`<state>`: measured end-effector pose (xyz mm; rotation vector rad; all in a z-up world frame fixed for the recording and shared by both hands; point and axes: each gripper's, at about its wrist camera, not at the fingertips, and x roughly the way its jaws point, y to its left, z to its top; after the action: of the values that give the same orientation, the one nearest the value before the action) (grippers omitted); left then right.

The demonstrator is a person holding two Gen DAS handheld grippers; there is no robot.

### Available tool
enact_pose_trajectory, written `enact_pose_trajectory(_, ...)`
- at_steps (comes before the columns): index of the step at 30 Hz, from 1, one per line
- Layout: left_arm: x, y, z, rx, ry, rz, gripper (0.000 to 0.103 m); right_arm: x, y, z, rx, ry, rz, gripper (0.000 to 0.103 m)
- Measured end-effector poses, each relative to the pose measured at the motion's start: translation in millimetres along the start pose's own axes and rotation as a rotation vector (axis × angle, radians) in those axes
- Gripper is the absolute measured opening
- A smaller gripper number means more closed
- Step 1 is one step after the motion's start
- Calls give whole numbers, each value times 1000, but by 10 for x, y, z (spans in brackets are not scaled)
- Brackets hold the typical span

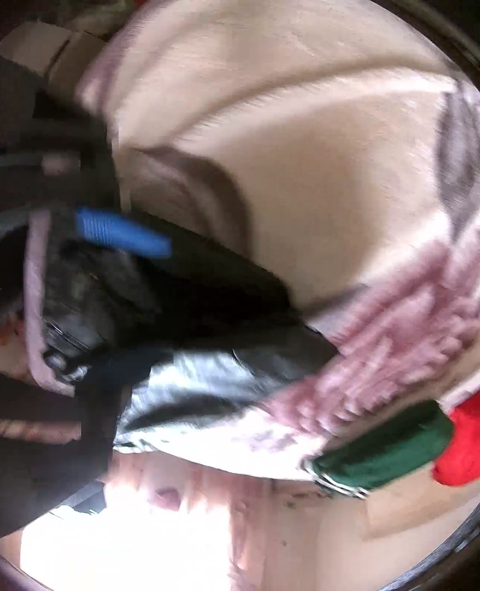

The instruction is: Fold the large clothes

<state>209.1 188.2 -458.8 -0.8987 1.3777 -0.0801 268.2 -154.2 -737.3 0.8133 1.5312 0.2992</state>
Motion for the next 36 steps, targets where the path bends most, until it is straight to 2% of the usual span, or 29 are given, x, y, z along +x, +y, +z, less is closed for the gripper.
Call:
enact_pose_trajectory(1,30,-46,73,6,-8,-18,64,-88,-24,-30,20,-28,28,98)
enact_pose_trajectory(2,63,-112,152,17,-10,-28,64,-174,-63,-55,41,-62,63,103)
enact_pose_trajectory(4,146,-180,287,35,-22,-23,64,-300,-174,-69,86,-95,120,103)
enact_pose_trajectory(8,424,-294,542,72,-8,16,64,-392,-536,26,260,-137,92,103)
enact_pose_trajectory(11,766,-308,682,109,33,76,64,-234,-792,220,372,-183,117,103)
enact_pose_trajectory(12,841,-328,692,123,24,97,63,-134,-883,282,422,-194,147,101)
enact_pose_trajectory(13,863,-348,663,138,-1,121,54,-59,-930,318,452,-202,181,82)
enact_pose_trajectory(14,864,-375,625,153,-19,124,34,9,-946,379,475,-212,217,44)
enact_pose_trajectory(15,870,-418,591,175,-24,142,6,78,-924,428,484,-203,226,31)
enact_pose_trajectory(16,798,-517,525,212,-53,173,6,110,-874,459,474,-200,208,26)
enact_pose_trajectory(17,676,-585,453,228,-85,161,6,92,-806,477,456,-221,176,15)
enact_pose_trajectory(20,323,-597,275,210,-125,89,5,-30,-642,493,411,-257,145,12)
enact_pose_trajectory(23,163,-415,152,150,-98,36,5,-188,-622,419,391,-263,146,11)
enact_pose_trajectory(25,225,-227,74,127,-61,38,6,-193,-721,345,396,-242,131,11)
enact_pose_trajectory(30,675,270,12,34,-4,79,8,128,-1077,221,453,-179,58,11)
enact_pose_trajectory(32,770,340,7,62,-4,110,12,278,-1192,274,488,-177,59,11)
enact_pose_trajectory(36,779,294,23,97,23,125,13,451,-1210,430,447,-151,8,11)
